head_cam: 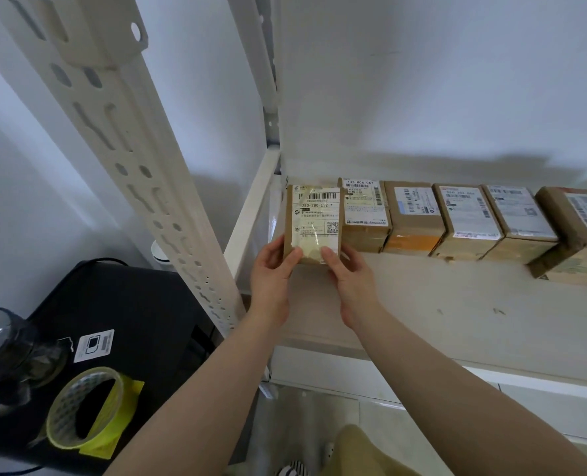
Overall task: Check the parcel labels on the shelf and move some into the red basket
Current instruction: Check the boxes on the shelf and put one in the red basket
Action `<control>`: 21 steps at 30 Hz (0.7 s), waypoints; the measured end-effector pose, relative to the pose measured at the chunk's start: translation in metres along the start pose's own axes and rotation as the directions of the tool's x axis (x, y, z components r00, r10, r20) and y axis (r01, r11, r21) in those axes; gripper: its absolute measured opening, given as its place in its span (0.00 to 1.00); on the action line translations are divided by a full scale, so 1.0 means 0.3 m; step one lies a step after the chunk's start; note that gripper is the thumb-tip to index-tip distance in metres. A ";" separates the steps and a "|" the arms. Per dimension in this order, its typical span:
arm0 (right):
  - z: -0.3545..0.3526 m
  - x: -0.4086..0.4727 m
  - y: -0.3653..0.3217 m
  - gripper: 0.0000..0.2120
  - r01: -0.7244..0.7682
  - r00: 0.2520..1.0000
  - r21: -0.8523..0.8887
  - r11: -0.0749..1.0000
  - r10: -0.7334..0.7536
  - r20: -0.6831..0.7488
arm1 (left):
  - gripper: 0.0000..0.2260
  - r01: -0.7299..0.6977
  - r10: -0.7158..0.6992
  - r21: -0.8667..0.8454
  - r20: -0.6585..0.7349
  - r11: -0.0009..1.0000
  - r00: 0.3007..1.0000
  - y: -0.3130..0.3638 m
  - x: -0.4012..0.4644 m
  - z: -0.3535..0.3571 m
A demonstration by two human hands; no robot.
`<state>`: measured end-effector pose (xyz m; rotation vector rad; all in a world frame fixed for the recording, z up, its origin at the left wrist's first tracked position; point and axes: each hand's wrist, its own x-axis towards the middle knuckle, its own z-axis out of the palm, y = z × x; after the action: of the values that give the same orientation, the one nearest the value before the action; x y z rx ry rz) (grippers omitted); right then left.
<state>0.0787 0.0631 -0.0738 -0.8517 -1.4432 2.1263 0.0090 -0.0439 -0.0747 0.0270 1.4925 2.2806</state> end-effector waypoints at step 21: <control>-0.016 0.022 0.012 0.25 -0.027 1.000 -0.039 0.999 0.027 0.015 | 0.21 -0.006 0.009 0.048 -0.068 0.999 0.998 -0.009 0.010 0.019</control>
<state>0.0772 0.0693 -0.0799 -0.8753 -1.4929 2.1360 0.0083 -0.0369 -0.0752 -0.0314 1.5830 2.2728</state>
